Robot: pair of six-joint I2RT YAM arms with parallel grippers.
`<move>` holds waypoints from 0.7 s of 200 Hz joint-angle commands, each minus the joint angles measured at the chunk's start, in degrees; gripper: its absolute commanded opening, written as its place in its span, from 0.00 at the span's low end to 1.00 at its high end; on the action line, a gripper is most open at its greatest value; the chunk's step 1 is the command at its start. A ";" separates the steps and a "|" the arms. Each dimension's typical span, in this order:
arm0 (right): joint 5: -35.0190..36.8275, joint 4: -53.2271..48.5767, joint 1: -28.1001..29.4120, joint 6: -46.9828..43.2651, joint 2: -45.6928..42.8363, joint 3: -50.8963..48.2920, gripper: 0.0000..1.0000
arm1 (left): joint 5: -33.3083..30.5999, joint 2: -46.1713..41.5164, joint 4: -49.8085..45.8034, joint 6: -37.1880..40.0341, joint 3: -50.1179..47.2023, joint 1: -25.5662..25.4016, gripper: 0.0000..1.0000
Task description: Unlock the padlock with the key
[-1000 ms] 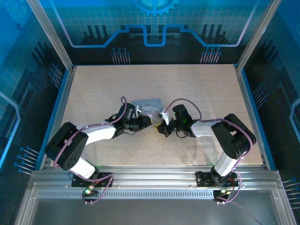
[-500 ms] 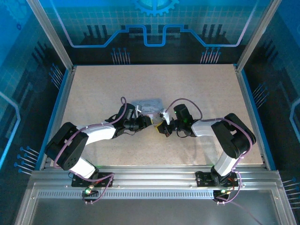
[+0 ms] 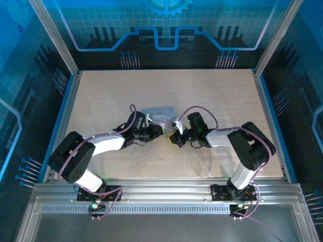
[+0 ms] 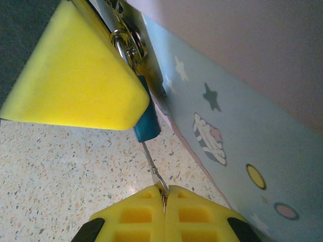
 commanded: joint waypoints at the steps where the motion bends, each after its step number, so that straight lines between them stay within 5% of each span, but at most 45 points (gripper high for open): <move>1: -2.05 5.39 -0.50 0.24 -0.27 -0.24 0.00 | 4.22 -1.13 2.12 0.39 -0.10 -0.37 0.25; 140: -3.73 7.14 -0.40 1.28 -0.77 -1.45 0.00 | 5.08 -0.72 4.48 -0.79 -0.65 -0.20 0.25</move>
